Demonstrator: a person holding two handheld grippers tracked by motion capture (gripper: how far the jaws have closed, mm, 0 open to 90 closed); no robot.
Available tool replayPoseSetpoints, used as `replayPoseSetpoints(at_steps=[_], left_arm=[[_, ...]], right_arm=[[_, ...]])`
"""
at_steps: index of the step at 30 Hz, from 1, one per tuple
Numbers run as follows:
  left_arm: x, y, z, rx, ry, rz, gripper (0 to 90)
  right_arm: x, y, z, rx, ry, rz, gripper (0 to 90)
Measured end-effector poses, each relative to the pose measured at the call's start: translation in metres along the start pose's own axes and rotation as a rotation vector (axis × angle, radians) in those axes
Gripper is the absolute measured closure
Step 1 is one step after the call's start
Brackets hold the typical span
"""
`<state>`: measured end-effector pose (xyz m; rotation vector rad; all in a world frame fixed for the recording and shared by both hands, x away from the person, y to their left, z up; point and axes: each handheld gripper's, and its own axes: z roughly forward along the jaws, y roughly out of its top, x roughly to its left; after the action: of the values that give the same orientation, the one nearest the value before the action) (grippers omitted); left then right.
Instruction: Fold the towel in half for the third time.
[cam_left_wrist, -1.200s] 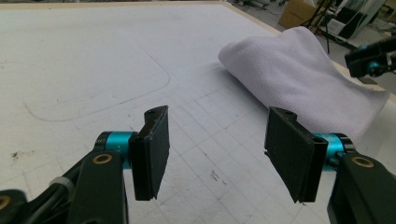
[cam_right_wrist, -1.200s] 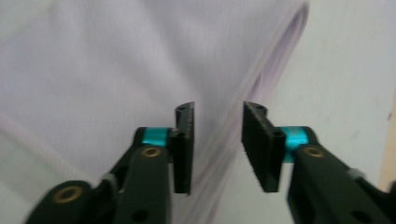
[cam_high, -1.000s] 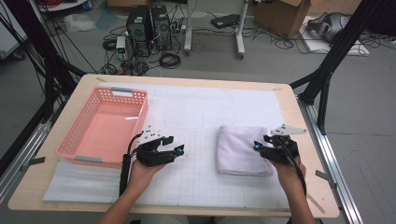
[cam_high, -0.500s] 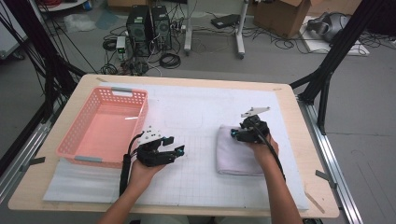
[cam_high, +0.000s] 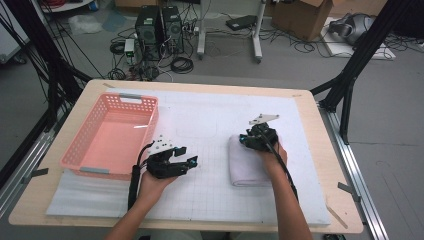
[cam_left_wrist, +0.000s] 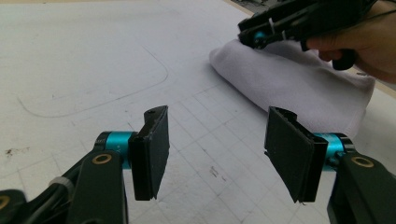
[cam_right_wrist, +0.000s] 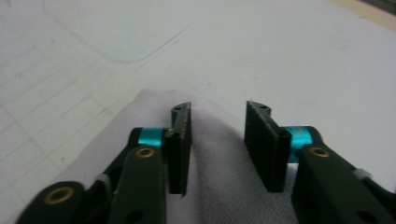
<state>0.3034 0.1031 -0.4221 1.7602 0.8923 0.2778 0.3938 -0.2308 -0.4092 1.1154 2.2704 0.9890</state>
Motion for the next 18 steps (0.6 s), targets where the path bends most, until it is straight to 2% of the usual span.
replayPoseSetpoints(at_steps=[2,4,8,9,12,15,17,18], left_arm=[[0.000,0.000,0.000,-0.001,-0.001,0.002,40.4],[0.000,0.000,0.001,0.000,-0.003,-0.001,40.4],[0.000,0.000,0.000,-0.003,0.000,-0.001,40.4],[0.000,0.000,-0.001,-0.003,0.002,-0.002,40.4],[0.000,0.000,-0.001,-0.004,0.001,-0.002,40.3],[0.001,0.000,-0.001,-0.004,-0.001,-0.002,40.3],[0.000,0.000,-0.001,-0.003,-0.002,-0.004,40.3],[0.000,0.000,-0.001,-0.003,-0.002,-0.005,40.4]], right_arm=[[-0.007,0.000,-0.014,-0.023,-0.072,0.034,62.6],[-0.015,-0.003,-0.025,-0.016,-0.107,0.048,64.3],[-0.026,-0.015,-0.026,0.097,-0.222,0.012,69.0],[-0.029,-0.019,-0.024,0.101,-0.235,0.012,71.3],[-0.037,-0.030,-0.019,0.127,-0.267,0.054,72.7],[-0.040,-0.036,-0.018,0.143,-0.342,0.065,72.9],[-0.042,-0.036,-0.021,0.128,-0.362,0.086,69.4],[-0.042,-0.036,-0.023,0.108,-0.350,0.100,66.7]])
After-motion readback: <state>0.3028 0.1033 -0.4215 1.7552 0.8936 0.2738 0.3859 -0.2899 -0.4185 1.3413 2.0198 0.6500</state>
